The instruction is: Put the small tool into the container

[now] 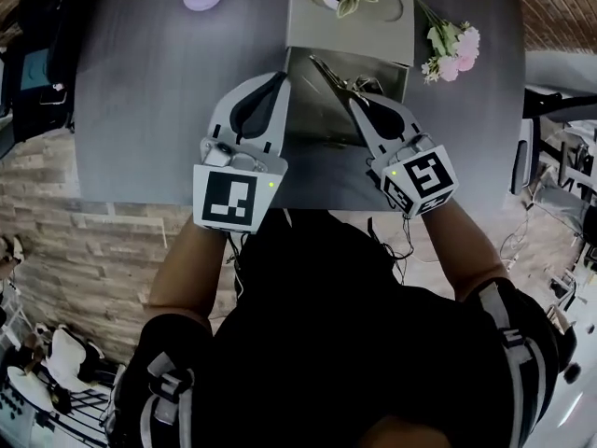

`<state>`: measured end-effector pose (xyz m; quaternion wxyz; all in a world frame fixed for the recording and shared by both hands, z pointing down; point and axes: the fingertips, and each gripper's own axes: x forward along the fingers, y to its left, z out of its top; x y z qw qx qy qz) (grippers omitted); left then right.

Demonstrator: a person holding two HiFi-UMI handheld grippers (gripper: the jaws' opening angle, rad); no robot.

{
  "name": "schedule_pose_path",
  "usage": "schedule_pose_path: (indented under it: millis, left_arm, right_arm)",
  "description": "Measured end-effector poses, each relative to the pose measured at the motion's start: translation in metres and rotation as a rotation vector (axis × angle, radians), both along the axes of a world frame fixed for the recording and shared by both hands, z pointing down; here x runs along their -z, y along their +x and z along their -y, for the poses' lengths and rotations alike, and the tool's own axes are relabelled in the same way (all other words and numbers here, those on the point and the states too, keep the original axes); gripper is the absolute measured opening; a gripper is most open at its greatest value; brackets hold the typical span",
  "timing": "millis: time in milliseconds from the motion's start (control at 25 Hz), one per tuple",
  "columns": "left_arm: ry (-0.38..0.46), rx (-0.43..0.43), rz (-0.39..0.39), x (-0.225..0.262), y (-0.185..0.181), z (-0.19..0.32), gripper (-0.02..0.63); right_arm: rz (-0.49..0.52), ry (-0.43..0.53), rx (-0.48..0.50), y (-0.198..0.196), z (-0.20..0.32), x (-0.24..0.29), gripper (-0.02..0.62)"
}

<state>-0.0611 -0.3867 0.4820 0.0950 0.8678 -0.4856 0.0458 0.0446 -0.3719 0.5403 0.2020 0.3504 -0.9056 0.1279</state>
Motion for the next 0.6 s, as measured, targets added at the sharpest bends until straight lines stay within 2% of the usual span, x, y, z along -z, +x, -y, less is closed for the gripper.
schedule_pose_path:
  millis: [600]
  left_arm:
    - [-0.08,0.041,-0.029,-0.048,-0.002,0.002,0.008]
  right_arm:
    - [0.031,-0.094,0.08,-0.014,0.02,-0.031,0.003]
